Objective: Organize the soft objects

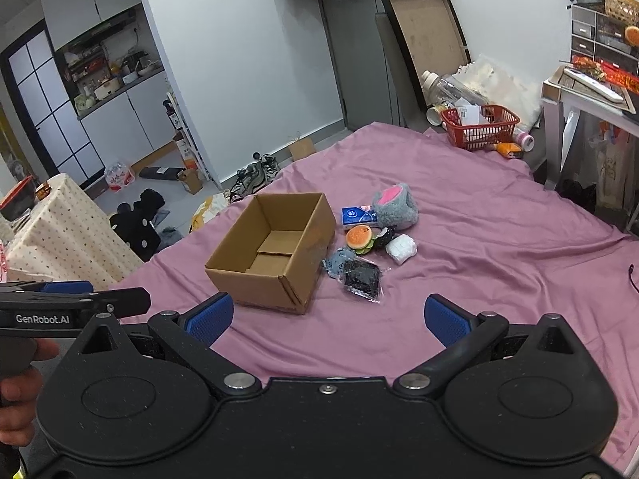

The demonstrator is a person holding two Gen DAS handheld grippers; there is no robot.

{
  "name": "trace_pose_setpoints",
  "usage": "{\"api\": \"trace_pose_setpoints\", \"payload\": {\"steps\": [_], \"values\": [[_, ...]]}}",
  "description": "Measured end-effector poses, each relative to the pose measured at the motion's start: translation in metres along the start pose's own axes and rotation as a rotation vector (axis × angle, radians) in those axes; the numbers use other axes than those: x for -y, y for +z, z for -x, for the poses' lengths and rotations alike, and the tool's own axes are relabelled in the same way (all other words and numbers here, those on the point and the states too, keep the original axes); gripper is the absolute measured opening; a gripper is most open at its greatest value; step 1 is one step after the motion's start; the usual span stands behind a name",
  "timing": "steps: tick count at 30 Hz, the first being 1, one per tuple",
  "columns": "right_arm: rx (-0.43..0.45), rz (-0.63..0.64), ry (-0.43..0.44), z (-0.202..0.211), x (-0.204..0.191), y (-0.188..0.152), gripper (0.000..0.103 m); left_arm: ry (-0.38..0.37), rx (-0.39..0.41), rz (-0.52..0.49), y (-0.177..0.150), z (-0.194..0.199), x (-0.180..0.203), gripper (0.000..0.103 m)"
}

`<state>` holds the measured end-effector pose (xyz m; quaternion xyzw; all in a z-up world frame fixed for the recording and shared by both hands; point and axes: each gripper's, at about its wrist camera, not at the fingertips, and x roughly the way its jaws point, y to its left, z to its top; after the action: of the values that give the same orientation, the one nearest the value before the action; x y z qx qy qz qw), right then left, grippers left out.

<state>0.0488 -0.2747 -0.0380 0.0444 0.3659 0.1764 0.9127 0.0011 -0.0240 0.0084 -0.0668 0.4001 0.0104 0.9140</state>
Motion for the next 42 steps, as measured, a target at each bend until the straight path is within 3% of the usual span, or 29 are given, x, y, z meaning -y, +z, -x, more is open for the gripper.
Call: {"api": "trace_pose_setpoints", "payload": {"steps": [7, 16, 35, 42], "values": [[0.005, -0.05, -0.023, -0.016, 0.027, -0.002, 0.103, -0.008, 0.019, 0.004, 0.004, -0.019, 0.015, 0.101], [-0.005, -0.136, 0.019, -0.044, 0.071, 0.0, 0.1, -0.029, 0.023, 0.031, 0.012, -0.053, 0.04, 0.098], [-0.106, -0.309, 0.154, -0.135, 0.158, 0.004, 0.074, -0.03, -0.09, 0.085, 0.028, -0.16, 0.088, 0.06], [-0.148, -0.351, 0.193, -0.174, 0.181, 0.007, 0.065, -0.008, -0.144, 0.086, 0.034, -0.206, 0.103, 0.059]]}}
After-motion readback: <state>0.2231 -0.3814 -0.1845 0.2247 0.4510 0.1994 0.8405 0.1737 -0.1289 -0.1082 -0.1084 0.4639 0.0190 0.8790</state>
